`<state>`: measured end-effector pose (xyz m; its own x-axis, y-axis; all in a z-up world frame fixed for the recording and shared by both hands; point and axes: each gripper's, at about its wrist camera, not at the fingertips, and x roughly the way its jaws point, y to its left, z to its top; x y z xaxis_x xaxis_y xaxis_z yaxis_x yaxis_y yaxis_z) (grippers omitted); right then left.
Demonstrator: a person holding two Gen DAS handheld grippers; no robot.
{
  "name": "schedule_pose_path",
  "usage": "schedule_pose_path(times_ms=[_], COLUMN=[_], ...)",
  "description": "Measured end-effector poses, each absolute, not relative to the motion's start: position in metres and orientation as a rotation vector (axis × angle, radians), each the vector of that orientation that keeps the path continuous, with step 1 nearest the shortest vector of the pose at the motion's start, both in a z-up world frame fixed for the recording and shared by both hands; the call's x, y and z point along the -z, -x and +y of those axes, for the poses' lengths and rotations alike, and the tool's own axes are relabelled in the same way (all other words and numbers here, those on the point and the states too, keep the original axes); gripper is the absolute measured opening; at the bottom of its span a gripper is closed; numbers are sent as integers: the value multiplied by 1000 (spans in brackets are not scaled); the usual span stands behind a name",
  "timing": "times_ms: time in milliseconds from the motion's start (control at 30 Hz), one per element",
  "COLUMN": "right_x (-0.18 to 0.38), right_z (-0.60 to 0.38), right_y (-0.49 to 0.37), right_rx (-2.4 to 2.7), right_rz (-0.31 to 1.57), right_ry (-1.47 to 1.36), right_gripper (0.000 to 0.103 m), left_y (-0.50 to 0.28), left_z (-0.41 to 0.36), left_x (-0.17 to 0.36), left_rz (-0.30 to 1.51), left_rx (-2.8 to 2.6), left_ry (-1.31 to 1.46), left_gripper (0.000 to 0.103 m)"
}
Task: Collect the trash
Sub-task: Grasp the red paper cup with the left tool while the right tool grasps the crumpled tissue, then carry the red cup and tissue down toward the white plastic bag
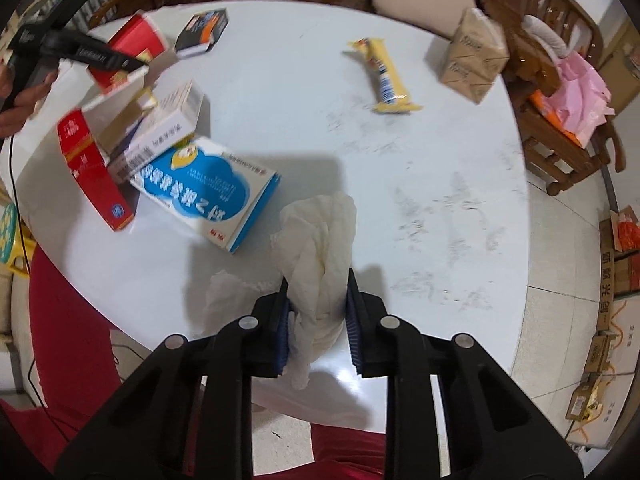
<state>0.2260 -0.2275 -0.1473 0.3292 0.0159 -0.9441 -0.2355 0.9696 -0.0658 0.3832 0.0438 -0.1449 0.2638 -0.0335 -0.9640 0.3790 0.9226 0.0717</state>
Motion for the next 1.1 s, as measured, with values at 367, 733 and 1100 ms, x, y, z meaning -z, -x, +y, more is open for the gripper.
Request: schedule_pose_path(times_ms=[367, 733, 1100], right_x=[80, 26, 19], right_z=[-199, -155, -129], right_y=[-188, -112, -49], right_rx=[-183, -252, -280], right_rz=[1045, 904, 877], right_ry=[183, 171, 213], right_gripper=[24, 24, 24], left_y=[-286, -163, -91], left_z=[60, 46, 35], left_x=[68, 58, 57], left_rz=[1114, 1063, 1020], left_rx=[280, 344, 395], left_ry=[-322, -300, -293], left_gripper=[62, 62, 62])
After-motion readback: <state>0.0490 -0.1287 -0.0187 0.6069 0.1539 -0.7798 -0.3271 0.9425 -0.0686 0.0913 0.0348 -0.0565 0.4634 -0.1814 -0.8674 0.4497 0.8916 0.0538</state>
